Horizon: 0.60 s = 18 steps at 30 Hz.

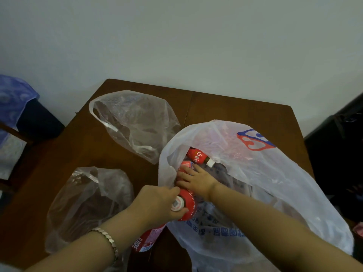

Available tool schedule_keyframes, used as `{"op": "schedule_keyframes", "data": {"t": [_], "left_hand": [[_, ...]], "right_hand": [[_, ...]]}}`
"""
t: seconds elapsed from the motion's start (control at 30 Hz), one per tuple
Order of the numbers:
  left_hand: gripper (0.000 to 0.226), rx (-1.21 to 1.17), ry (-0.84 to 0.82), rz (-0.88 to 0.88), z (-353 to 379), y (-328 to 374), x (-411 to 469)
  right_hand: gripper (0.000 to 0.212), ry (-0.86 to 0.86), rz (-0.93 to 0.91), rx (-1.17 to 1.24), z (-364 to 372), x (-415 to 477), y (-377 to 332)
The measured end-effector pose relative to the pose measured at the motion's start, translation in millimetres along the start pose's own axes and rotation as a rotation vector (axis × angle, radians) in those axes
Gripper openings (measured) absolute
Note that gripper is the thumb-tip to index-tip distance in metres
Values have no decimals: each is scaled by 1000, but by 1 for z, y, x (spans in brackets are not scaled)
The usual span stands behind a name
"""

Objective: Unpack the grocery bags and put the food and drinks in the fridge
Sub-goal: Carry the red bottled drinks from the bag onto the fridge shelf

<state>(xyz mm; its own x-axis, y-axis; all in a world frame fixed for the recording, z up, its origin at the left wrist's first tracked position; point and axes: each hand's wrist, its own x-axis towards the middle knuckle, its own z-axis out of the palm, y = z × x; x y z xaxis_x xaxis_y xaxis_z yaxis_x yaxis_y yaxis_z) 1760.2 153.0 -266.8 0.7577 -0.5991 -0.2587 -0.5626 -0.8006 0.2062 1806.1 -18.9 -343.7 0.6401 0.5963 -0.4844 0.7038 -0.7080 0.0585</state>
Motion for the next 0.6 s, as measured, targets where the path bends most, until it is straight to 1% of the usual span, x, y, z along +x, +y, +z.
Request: {"op": "schedule_keyframes", "data": {"t": [0.03, 0.1, 0.13, 0.23, 0.3, 0.37, 0.43, 0.47, 0.53, 0.6], "left_hand": [[82, 9, -20, -1, -1, -1, -2], [60, 17, -47, -5, -6, -2, -5], [55, 22, -48, -12, -9, -2, -7], [53, 43, -49, -19, -11, -4, -7], [54, 42, -61, -19, -10, -3, -8], [54, 38, -83, -8, -6, -1, -7], [54, 36, -102, -1, -2, 0, -7], [54, 40, -107, 3, 0, 1, -6], [54, 50, -113, 12, 3, 4, -4], [54, 57, -123, 14, 5, 9, -3]], "right_hand": [[71, 12, 17, -14, 1, 5, -4], [71, 22, 62, -86, 2, 10, -10], [69, 17, 86, -138, 3, 9, -11], [64, 6, 118, -196, 3, -3, -6], [69, -46, 142, -135, 7, -13, -3], [78, -94, 270, 91, 16, -27, -1], [87, -99, 430, 389, 29, -46, 2], [89, -92, 491, 524, 34, -58, 3], [85, -58, 573, 740, 43, -81, 1], [77, 29, 643, 954, 48, -99, -4]]}}
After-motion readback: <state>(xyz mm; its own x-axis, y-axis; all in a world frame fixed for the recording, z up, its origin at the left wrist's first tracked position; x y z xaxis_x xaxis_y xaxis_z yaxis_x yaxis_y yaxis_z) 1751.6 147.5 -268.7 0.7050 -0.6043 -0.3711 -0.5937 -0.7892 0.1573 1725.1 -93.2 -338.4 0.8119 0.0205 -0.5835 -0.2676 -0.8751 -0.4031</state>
